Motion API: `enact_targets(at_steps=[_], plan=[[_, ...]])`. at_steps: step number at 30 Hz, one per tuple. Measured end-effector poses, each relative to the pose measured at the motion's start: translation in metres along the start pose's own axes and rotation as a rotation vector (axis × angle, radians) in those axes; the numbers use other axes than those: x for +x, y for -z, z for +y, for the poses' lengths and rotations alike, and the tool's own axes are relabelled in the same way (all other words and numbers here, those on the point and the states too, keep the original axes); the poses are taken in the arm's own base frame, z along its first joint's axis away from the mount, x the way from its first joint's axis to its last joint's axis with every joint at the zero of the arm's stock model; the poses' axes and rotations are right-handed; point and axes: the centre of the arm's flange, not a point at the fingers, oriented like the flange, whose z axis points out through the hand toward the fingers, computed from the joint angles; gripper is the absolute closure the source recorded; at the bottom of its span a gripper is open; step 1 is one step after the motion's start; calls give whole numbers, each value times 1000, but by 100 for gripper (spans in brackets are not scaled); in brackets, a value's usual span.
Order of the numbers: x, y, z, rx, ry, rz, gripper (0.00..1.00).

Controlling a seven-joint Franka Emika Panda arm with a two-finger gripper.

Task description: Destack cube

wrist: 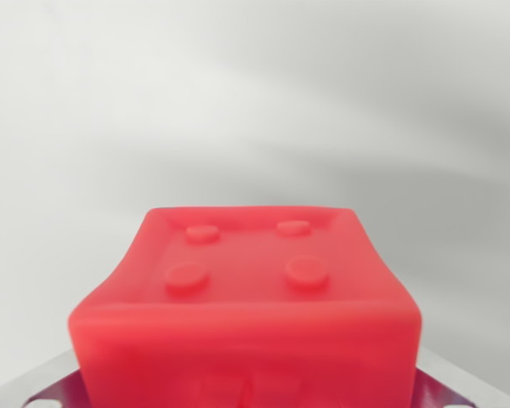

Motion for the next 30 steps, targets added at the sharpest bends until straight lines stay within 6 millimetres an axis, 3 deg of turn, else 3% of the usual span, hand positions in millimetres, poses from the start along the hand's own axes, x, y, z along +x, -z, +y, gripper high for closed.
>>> enact_targets(at_steps=[30], plan=[[33, -9, -19, 0, 246, 0, 100]])
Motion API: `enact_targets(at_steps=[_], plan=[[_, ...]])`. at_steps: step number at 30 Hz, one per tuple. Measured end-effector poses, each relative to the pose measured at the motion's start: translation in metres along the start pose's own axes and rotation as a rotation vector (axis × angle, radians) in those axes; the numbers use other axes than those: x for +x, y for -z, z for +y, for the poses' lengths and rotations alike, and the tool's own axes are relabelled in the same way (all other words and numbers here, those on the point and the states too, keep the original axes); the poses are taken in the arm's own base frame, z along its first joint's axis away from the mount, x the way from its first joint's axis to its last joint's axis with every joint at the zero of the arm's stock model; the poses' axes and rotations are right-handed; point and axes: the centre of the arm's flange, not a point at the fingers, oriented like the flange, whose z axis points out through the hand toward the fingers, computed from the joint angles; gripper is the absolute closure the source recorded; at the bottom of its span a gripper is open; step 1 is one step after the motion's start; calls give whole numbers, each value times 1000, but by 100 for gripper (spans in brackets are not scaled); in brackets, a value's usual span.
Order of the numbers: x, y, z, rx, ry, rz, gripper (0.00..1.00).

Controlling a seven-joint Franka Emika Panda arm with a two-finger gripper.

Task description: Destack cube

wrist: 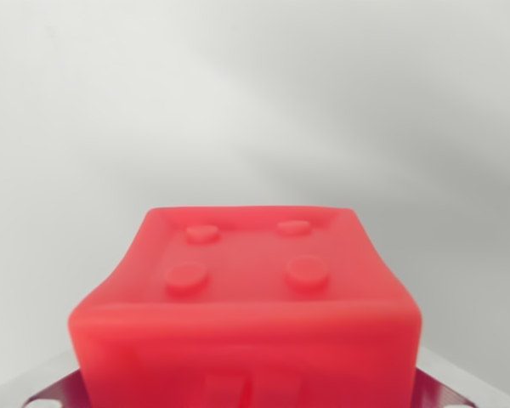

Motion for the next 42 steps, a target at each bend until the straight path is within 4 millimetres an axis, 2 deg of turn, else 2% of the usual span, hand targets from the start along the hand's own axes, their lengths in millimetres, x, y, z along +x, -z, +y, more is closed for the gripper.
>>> enact_targets(at_steps=[27, 42], plan=[[29, -7, -8, 1, 193, 0, 100], [29, -53, -7, -1, 199, -8, 100]])
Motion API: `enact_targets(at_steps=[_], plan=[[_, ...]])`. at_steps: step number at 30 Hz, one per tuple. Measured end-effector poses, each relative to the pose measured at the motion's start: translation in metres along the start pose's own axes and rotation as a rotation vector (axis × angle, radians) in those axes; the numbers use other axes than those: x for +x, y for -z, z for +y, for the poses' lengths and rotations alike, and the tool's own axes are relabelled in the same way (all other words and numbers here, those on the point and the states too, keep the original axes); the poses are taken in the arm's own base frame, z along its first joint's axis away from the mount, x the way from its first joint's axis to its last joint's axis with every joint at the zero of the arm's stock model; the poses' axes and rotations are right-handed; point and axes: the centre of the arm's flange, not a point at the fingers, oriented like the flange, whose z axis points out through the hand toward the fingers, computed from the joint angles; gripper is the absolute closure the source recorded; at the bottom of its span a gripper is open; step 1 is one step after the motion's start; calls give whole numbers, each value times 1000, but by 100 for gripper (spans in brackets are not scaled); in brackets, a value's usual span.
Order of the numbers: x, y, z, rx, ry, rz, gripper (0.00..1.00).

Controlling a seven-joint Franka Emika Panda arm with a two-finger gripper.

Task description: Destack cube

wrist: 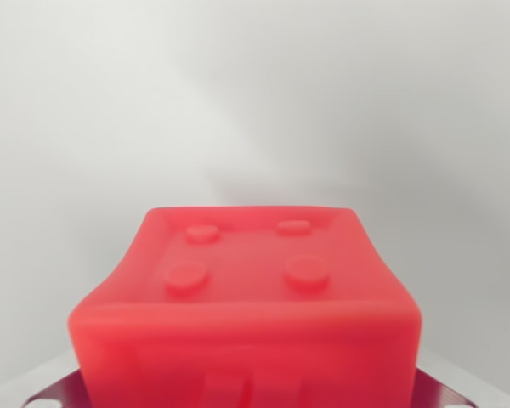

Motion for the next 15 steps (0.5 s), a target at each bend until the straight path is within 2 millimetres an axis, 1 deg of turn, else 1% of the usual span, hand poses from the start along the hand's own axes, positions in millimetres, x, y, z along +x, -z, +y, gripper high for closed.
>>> enact_targets(at_steps=[5, 15], plan=[[0, -13, 0, 0, 0, 0, 100], [0, -33, 0, -1, 1, 0, 100]])
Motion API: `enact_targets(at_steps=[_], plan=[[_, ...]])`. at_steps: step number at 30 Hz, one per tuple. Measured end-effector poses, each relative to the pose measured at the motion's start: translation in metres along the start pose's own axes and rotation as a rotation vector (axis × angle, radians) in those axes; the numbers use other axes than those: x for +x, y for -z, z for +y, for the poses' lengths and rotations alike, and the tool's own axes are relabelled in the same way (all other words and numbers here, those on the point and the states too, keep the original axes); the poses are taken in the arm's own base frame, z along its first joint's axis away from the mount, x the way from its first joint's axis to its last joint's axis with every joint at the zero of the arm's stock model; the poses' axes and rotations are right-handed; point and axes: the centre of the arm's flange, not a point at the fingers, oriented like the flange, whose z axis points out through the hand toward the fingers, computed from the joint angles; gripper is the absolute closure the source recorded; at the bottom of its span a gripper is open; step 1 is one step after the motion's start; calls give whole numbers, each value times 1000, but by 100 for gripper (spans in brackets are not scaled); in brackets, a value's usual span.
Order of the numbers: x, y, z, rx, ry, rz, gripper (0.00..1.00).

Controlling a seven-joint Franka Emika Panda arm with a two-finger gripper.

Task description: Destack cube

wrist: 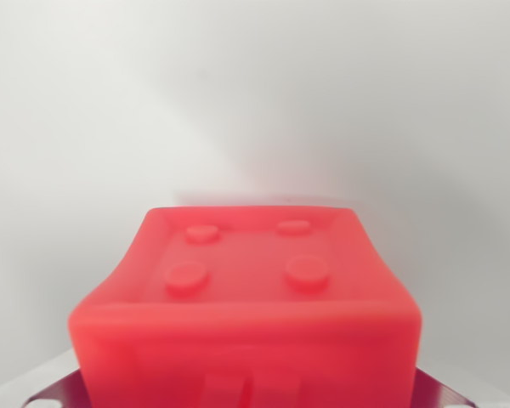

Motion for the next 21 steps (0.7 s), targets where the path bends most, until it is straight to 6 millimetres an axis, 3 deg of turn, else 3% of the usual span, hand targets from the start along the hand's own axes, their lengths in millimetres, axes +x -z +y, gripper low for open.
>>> enact_targets(at_steps=[17, 18, 21], plan=[[0, -14, 0, -1, 0, 2, 100], [0, -14, 0, -1, 0, 2, 0], [1, -14, 0, -1, 0, 2, 0]])
